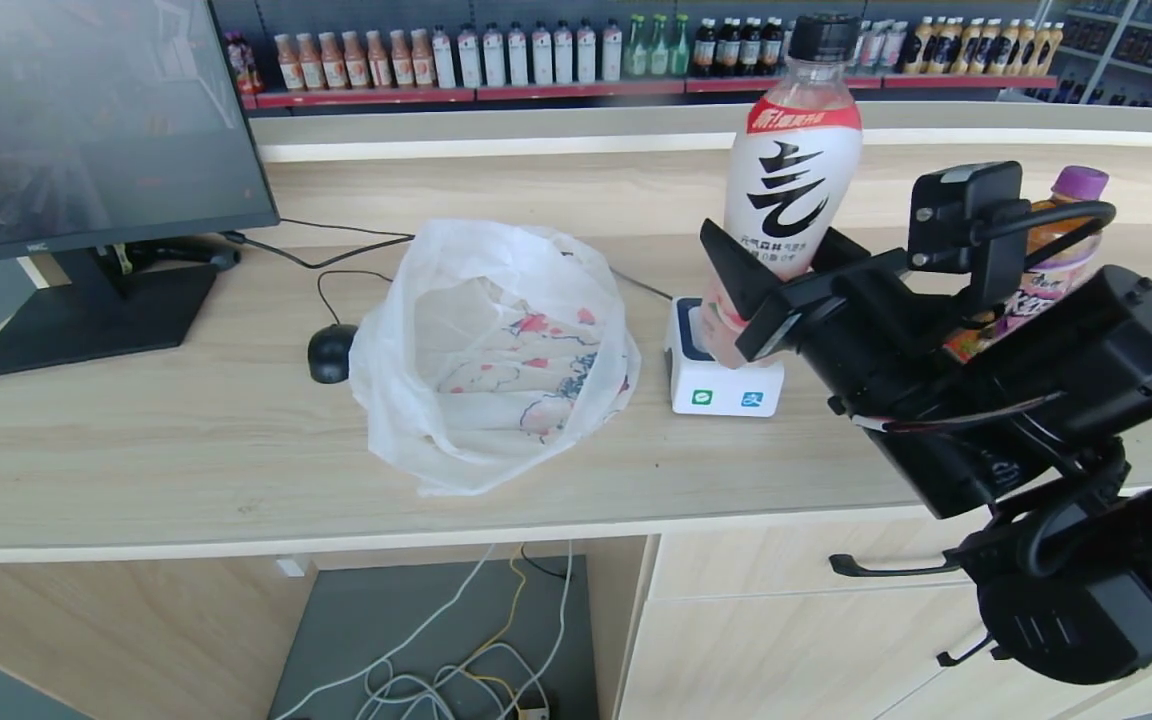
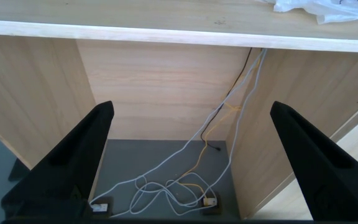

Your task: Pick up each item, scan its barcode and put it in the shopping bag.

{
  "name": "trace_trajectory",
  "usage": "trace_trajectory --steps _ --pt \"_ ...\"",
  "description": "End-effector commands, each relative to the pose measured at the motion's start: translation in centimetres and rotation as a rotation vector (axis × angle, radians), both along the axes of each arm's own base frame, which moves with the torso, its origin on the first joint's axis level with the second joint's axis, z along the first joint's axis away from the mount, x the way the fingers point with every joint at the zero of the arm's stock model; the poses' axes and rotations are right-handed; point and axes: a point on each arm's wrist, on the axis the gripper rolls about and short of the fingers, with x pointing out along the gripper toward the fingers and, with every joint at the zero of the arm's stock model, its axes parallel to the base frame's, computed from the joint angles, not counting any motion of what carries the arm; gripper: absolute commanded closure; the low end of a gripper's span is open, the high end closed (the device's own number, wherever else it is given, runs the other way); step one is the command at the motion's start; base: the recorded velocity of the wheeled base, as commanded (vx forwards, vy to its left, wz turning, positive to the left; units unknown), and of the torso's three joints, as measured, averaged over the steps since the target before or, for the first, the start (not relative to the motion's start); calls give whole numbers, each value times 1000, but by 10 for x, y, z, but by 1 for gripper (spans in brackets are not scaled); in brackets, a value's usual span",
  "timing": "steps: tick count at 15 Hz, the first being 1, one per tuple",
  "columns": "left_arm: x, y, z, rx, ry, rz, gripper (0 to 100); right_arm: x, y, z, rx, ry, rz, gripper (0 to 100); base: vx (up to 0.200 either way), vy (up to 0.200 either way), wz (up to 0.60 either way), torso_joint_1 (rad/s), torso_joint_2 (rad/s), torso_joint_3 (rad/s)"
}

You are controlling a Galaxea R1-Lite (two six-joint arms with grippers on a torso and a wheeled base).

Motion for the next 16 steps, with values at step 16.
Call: trace_trajectory --steps 16 --pt "0 0 0 -4 1 2 0 3 -5 -4 12 24 -12 100 0 163 0 1 2 2"
